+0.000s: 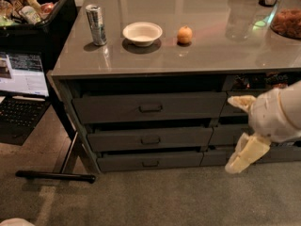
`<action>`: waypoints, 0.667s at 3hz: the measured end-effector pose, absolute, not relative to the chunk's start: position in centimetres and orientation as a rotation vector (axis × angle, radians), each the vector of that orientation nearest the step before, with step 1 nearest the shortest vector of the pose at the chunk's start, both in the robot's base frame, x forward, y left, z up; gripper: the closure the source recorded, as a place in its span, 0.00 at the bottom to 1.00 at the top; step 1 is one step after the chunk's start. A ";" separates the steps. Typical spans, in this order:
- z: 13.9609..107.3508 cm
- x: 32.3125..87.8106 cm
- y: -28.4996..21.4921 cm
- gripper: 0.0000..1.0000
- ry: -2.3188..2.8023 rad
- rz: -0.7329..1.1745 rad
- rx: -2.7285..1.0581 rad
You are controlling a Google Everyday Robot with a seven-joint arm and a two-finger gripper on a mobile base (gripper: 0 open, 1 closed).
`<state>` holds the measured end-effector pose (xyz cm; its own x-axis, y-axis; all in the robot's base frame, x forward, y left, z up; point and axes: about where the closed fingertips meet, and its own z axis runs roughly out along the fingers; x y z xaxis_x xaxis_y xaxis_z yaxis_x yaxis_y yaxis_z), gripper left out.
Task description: Open middle drawer
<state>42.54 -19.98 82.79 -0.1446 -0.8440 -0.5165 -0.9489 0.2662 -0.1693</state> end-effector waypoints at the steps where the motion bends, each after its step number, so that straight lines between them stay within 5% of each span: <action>1: 75.5 42.6 -19.2 0.00 1.985 0.391 -1.492; 2: 68.0 45.1 -16.3 0.00 1.932 0.519 -1.345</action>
Offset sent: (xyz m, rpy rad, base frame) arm 0.0871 0.0558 -0.2456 0.5049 -0.0747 -0.2081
